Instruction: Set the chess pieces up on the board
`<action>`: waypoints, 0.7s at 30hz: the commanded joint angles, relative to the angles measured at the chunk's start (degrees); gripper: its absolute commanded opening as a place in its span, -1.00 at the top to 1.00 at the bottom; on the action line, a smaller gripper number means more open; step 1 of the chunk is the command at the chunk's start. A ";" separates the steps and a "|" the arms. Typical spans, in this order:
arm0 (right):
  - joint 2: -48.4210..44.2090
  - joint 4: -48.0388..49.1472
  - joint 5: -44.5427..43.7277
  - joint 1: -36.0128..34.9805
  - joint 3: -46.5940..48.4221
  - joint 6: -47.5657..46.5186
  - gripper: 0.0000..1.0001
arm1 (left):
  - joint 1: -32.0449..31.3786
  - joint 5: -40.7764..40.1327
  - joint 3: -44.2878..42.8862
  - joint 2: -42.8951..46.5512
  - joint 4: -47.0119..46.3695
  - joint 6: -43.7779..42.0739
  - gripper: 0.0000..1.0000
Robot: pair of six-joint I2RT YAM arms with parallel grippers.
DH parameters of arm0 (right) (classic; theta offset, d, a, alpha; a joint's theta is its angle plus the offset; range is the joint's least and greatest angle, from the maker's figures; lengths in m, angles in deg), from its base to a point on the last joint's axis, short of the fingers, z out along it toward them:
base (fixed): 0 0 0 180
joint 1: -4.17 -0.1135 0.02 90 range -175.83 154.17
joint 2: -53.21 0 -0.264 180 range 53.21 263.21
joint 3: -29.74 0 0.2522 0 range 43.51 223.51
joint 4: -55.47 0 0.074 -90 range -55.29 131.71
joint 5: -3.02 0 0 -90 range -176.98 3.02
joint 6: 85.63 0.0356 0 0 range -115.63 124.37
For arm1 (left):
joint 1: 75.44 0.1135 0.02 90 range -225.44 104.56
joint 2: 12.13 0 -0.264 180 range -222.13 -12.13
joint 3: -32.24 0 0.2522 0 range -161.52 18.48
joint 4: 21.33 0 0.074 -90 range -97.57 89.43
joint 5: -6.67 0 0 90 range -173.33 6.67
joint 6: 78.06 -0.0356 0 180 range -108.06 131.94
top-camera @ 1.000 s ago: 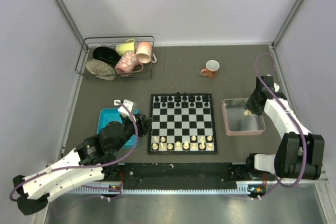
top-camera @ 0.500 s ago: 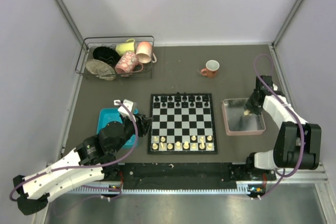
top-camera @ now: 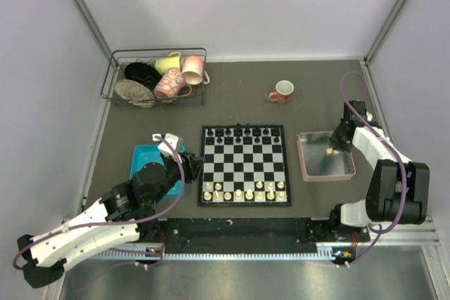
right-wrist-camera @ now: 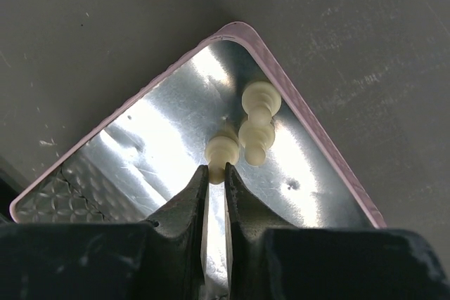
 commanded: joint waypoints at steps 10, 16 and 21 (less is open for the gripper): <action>-8.94 -3.26 6.65 0.73 0.98 -1.01 1.00 | 0.16 -0.32 -0.49 1.00 -0.88 0.22 0.07; -18.26 -12.04 7.98 -3.83 6.51 -0.40 1.00 | 0.16 -0.49 -0.14 0.29 -1.93 0.39 0.06; -19.32 -16.36 4.73 -20.08 14.32 2.49 1.00 | 0.16 -0.32 -0.32 -1.55 -2.81 0.83 0.07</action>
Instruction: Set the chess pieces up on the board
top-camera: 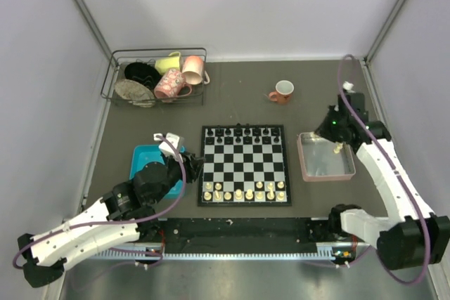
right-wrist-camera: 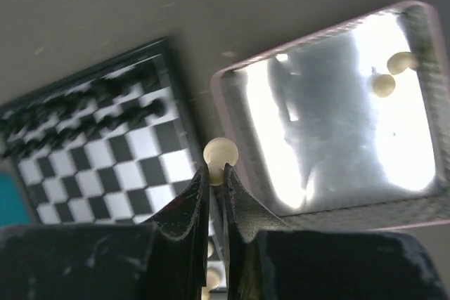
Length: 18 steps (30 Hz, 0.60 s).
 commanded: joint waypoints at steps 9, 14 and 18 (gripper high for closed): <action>9.77 -4.56 -11.54 -43.26 13.14 8.23 1.00 | 0.25 -1.70 -0.05 -1.03 -1.67 1.82 0.07; 17.51 -4.48 -14.27 -50.58 15.78 10.43 1.00 | 1.04 -1.96 -0.58 -1.46 0.95 2.52 0.08; 21.99 -4.30 -15.50 -54.28 16.05 12.10 1.00 | 1.74 -2.49 -0.58 -0.68 2.10 2.97 0.08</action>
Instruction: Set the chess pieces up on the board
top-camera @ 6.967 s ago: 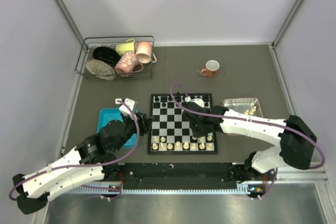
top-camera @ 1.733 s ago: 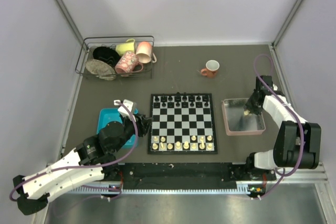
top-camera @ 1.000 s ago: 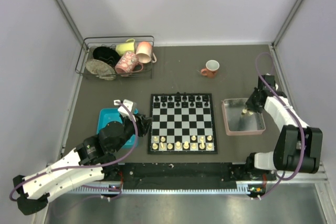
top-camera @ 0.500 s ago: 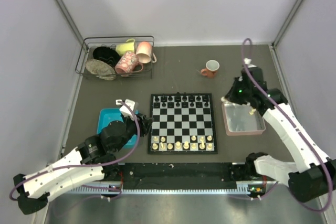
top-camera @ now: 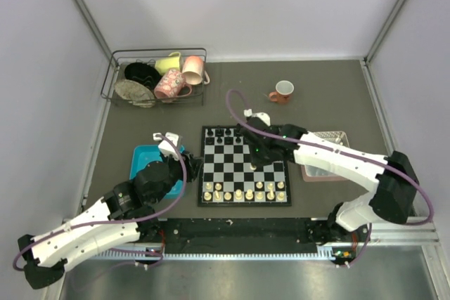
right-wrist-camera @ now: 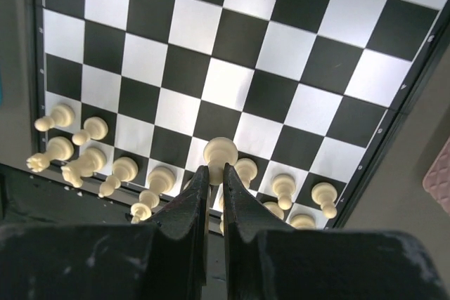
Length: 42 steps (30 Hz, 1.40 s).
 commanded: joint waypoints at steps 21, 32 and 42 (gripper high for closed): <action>6.88 4.51 -0.67 -7.46 -3.52 5.71 1.00 | 1.11 -0.54 0.21 1.05 -0.26 0.36 0.04; 7.15 4.95 0.03 -7.90 -5.54 6.33 1.00 | 1.11 -0.37 0.03 0.88 -0.44 0.27 0.03; 7.76 6.01 0.65 -8.08 -5.81 6.24 1.00 | 1.11 -0.28 0.12 0.88 -0.44 0.18 0.03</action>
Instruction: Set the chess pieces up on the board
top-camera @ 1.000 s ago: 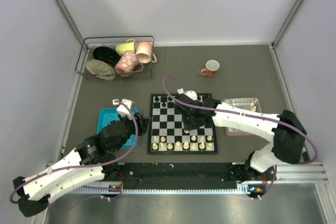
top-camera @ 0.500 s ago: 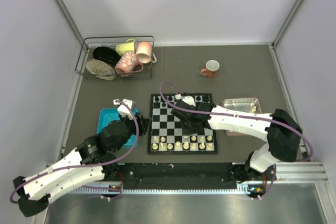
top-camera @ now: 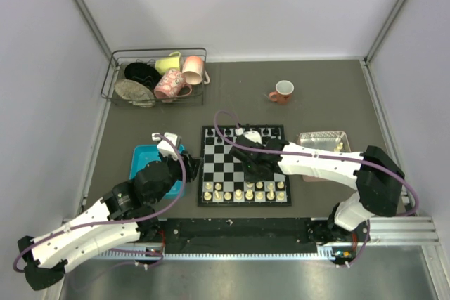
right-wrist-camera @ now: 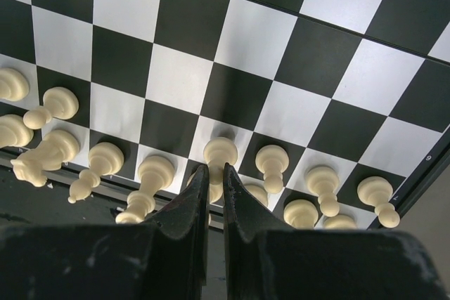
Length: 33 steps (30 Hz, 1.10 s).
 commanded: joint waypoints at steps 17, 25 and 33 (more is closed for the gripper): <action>2.28 2.71 -0.53 -0.98 -1.07 0.93 1.00 | 0.24 0.07 0.36 0.55 -2.49 -0.65 0.03; 1.67 2.71 -1.41 -0.98 -0.98 0.93 1.00 | 0.24 -0.11 0.54 0.90 -2.40 -0.56 0.03; 1.75 2.80 -0.80 -0.98 -0.98 0.76 0.68 | 0.24 -0.02 0.45 0.82 -2.40 -0.56 0.02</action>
